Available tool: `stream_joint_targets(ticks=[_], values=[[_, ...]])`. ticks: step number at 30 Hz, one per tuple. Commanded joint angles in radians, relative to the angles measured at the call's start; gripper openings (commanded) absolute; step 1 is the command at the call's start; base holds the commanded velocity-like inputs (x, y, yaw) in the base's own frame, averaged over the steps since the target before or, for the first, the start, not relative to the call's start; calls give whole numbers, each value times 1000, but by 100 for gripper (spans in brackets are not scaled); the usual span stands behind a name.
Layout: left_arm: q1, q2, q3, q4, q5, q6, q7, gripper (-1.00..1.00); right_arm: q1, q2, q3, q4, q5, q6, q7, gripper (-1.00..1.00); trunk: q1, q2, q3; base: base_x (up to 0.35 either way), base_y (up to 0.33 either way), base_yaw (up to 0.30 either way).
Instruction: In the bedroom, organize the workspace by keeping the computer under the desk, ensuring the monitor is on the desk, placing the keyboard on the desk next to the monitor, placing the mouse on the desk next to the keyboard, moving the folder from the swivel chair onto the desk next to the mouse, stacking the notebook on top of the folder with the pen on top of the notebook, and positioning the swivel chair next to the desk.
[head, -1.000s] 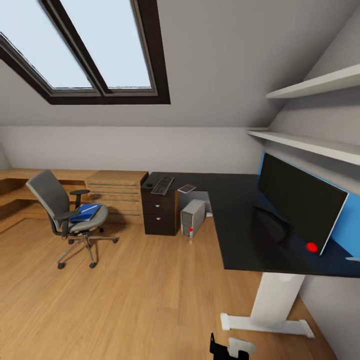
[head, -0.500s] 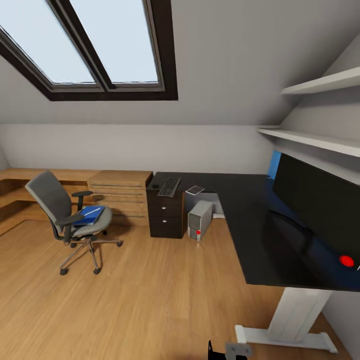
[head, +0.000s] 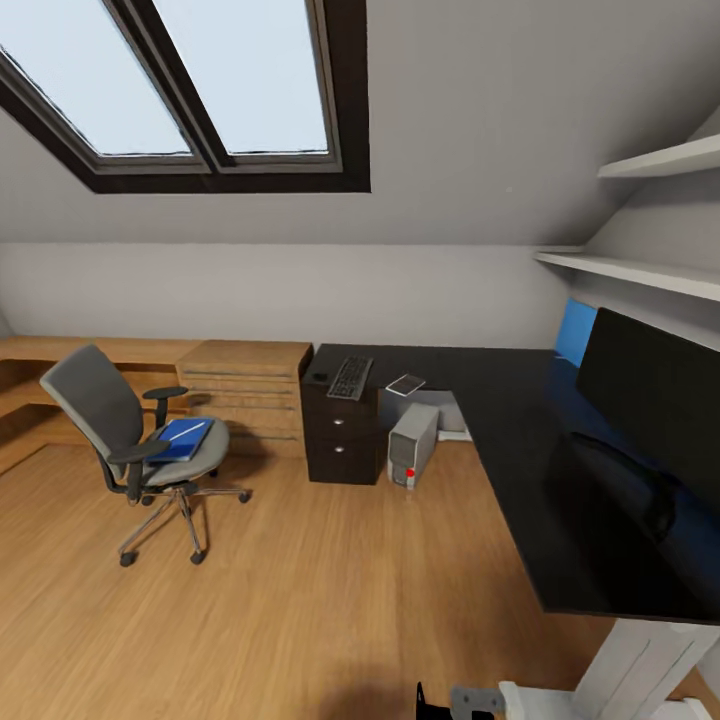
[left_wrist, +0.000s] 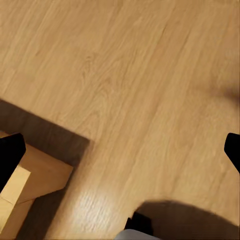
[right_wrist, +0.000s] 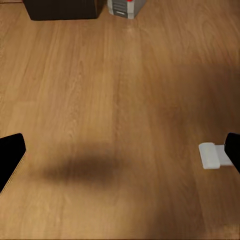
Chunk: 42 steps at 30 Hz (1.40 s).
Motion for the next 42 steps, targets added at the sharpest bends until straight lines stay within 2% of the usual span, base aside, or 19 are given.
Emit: stream_joint_targets(ticks=[1, 32, 42], values=[[-1, 2, -8, 0, 11, -5, 7, 100, -1, 0, 9, 1, -7, -3, -5, 100, 1, -1, -1, 310, 150, 0], [-1, 0, -9, 31, 12, -4, 7, 100, -1, -8, -2, 1, -15, -5, -2, 100, 1, -1, -2, 311, 148, 0], [-1, 1, -8, 31, 14, -5, 7, 100, -1, -5, 3, 1, -15, -5, -3, 100, 1, -1, -2, 311, 137, -104]])
